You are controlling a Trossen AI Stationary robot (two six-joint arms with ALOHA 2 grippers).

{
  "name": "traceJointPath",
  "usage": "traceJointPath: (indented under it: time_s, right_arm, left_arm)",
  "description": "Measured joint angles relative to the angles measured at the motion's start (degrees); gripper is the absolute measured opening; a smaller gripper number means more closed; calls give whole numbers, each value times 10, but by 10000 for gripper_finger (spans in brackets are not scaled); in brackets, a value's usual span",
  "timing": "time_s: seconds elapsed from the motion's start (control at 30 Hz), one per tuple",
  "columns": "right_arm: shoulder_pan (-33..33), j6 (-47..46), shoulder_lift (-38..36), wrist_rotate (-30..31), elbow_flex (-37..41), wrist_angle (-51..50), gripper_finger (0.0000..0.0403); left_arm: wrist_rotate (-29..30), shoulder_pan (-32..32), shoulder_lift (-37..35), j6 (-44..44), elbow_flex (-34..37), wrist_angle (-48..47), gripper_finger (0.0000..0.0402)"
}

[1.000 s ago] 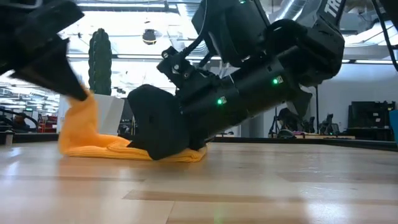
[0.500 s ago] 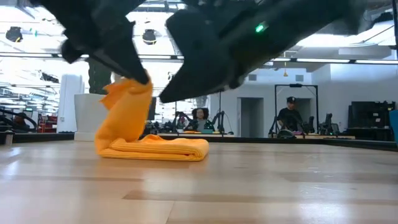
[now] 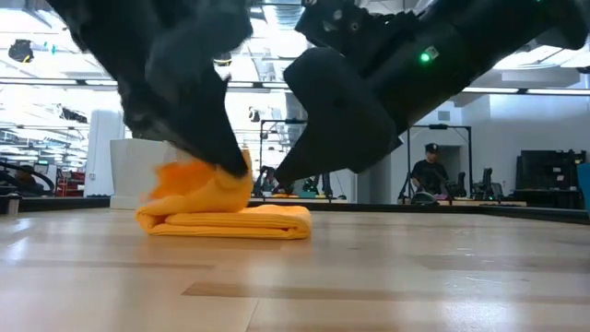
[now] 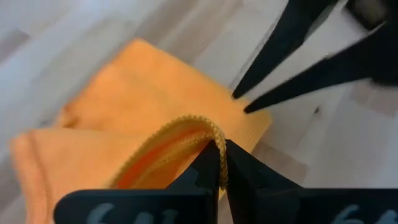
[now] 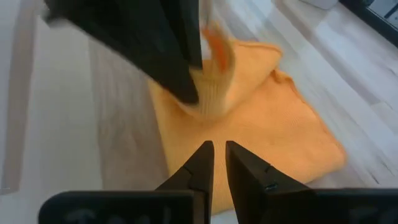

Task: Fold microfiber towels
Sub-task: Fold the orange microfiber towel

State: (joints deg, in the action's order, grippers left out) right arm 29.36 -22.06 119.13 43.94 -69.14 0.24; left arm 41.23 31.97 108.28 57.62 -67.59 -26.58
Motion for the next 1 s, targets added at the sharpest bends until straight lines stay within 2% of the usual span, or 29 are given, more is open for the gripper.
traceJointPath:
  time_s: [0.13, 0.33, 0.47, 0.63, 1.0]
  right_arm:
    - [1, -8, 1, -4, 0, -5, 65]
    - [0, -35, 2, -3, 0, -46, 65]
    - [-2, -46, 2, -7, 12, -34, 65]
    - [-2, -57, 2, -9, 41, 10, 65]
    - [-6, -60, 2, -36, 42, 10, 65]
  left_arm:
    - [8, 0, 26, -9, 1, 43, 4]
    - [1, -7, 17, -15, -1, 40, 4]
    - [-47, -17, 16, -32, -2, 58, 4]
    - [-36, -19, 16, -71, -3, 98, 4]
    - [-49, -24, 21, -84, -3, 129, 20]
